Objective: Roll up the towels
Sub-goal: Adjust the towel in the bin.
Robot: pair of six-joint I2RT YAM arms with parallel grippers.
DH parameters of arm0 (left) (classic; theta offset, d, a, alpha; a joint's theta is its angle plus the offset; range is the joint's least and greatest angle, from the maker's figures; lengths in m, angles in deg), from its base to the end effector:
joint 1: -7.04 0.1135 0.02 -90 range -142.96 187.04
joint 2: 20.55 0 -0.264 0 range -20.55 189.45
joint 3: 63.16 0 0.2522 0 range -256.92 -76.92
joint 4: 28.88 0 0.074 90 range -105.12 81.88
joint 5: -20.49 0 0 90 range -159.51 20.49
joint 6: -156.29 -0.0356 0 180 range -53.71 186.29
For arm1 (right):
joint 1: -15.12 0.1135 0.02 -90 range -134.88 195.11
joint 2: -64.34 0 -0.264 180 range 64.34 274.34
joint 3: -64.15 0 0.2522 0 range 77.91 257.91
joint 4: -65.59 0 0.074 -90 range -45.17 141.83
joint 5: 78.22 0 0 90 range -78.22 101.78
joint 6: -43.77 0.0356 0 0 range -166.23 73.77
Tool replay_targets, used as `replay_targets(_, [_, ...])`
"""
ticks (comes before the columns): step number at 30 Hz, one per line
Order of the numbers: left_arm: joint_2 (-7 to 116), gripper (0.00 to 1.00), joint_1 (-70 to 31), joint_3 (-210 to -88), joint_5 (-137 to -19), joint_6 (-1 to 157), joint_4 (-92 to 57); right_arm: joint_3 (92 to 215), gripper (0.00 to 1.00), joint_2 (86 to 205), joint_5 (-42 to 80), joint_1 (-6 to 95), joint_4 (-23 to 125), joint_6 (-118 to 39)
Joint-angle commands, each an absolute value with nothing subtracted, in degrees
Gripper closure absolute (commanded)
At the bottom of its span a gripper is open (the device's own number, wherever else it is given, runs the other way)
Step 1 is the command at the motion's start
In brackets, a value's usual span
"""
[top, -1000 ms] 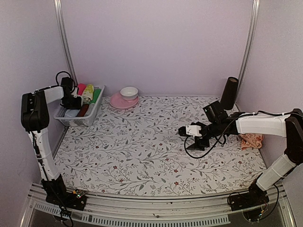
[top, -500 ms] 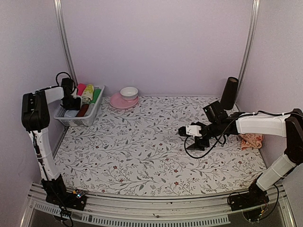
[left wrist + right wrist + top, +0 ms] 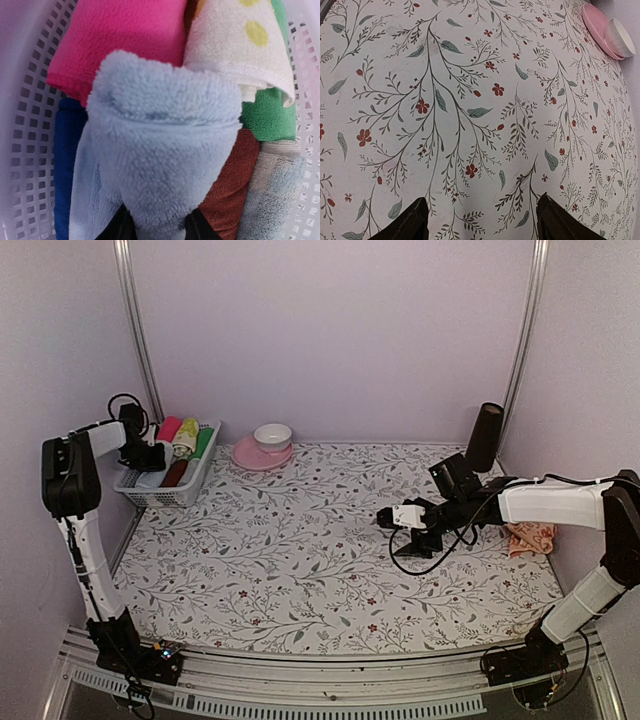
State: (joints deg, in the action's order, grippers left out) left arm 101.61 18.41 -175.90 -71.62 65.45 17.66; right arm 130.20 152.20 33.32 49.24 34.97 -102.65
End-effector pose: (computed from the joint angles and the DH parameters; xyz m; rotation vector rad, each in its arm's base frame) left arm 0.4617 0.0915 0.2049 -0.2194 2.5374 0.0363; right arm 0.2490 0.1845 0.1987 -1.8260 1.5889 0.2919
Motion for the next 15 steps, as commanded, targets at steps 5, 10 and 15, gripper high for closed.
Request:
replay_targets(5, [102.4,0.70,23.7,-177.7,-90.7,67.4,26.7,131.8,0.26,152.2,33.7,49.6,33.7,-103.0])
replay_targets(10, [103.6,0.71,24.3,-178.4,-95.1,67.7,27.7,131.9,0.25,152.1,33.7,49.7,33.7,-103.0])
replay_targets(15, [106.0,0.70,24.3,-179.9,-97.6,67.8,29.5,131.8,0.26,152.3,33.6,49.7,33.7,-103.0])
